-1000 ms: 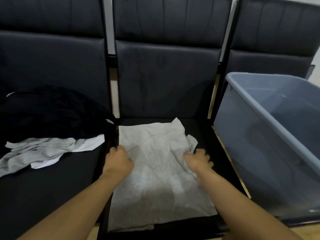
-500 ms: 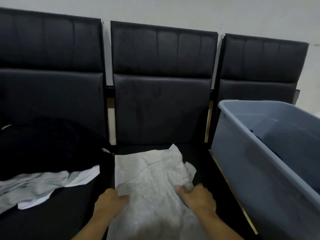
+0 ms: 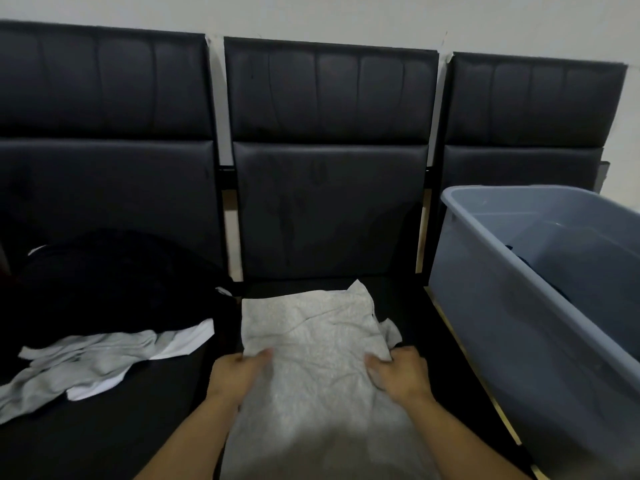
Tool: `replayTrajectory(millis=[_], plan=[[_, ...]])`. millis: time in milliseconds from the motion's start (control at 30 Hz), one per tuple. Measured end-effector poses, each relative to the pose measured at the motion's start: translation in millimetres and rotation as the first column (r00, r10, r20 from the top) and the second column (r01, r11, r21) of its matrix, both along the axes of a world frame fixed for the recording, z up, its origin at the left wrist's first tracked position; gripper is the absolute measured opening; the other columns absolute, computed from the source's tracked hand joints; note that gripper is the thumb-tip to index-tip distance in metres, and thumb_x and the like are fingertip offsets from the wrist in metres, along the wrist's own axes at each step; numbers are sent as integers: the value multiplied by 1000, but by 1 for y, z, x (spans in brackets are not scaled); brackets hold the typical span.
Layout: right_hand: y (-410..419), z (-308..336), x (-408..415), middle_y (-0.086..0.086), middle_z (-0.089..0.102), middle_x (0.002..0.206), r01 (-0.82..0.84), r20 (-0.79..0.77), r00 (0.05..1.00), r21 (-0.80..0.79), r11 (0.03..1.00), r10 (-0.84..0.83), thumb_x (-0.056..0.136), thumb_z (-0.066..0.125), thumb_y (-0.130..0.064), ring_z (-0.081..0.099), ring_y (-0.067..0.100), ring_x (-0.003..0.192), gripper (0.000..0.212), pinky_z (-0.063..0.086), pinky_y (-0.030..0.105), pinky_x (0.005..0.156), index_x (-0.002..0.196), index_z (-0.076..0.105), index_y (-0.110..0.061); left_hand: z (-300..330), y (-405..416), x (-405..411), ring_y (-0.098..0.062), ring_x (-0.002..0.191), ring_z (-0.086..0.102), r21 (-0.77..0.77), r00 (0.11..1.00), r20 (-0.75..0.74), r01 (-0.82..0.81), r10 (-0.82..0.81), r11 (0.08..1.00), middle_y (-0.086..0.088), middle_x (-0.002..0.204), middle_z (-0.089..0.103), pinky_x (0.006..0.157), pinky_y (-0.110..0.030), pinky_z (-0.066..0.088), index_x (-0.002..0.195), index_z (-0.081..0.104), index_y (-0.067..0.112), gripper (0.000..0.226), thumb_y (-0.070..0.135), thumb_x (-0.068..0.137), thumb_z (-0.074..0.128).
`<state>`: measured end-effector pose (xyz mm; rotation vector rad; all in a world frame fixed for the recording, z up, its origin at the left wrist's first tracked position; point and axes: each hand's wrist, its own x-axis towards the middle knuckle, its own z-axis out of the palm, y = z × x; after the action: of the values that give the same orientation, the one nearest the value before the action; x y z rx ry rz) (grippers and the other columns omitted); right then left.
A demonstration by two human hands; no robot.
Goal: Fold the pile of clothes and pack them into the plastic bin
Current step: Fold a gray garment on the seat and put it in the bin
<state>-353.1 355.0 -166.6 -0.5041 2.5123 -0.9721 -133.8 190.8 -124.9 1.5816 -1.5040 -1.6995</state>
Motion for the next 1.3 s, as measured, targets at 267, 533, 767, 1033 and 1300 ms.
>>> replayTrajectory(millis=[267,533,767,1033,1300], plan=[[2,43,19,-24,34,155,60,101,995,-537,841,-7,85,79,-39,41,0,137,13,40,33,114,81,80,-27,30,11,9,-10,105,65,-190,964,-265,-25,-26,981,11,105,73,90,-33,52,102,75,27,24,44,85,75],[14,76,33,-13,75,95,-32,62,994,-615,788,89,94,69,-36,71,4,91,11,55,21,73,101,72,-28,39,16,23,8,89,63,-505,960,-111,168,-257,846,23,97,67,79,-17,48,118,50,57,39,23,99,59],[20,92,27,-21,64,111,-128,19,986,-560,818,167,89,76,-31,60,-4,103,33,45,17,78,116,58,-40,46,15,28,-1,82,63,-547,968,-69,165,-240,821,22,93,63,74,-22,51,131,33,65,54,21,102,46],[14,36,5,2,73,111,17,138,990,-268,963,21,90,74,-36,67,17,103,35,54,40,98,117,70,-14,6,-10,27,-15,92,62,-220,982,17,186,-187,958,-2,111,65,72,-28,48,129,54,21,30,12,102,45],[15,2,-12,8,55,131,16,-14,1000,25,1000,-15,88,76,-32,59,23,112,51,50,32,91,132,55,-17,-23,-17,27,-29,117,49,-309,798,570,431,-197,848,-12,136,42,98,-40,45,145,34,17,53,28,98,54]])
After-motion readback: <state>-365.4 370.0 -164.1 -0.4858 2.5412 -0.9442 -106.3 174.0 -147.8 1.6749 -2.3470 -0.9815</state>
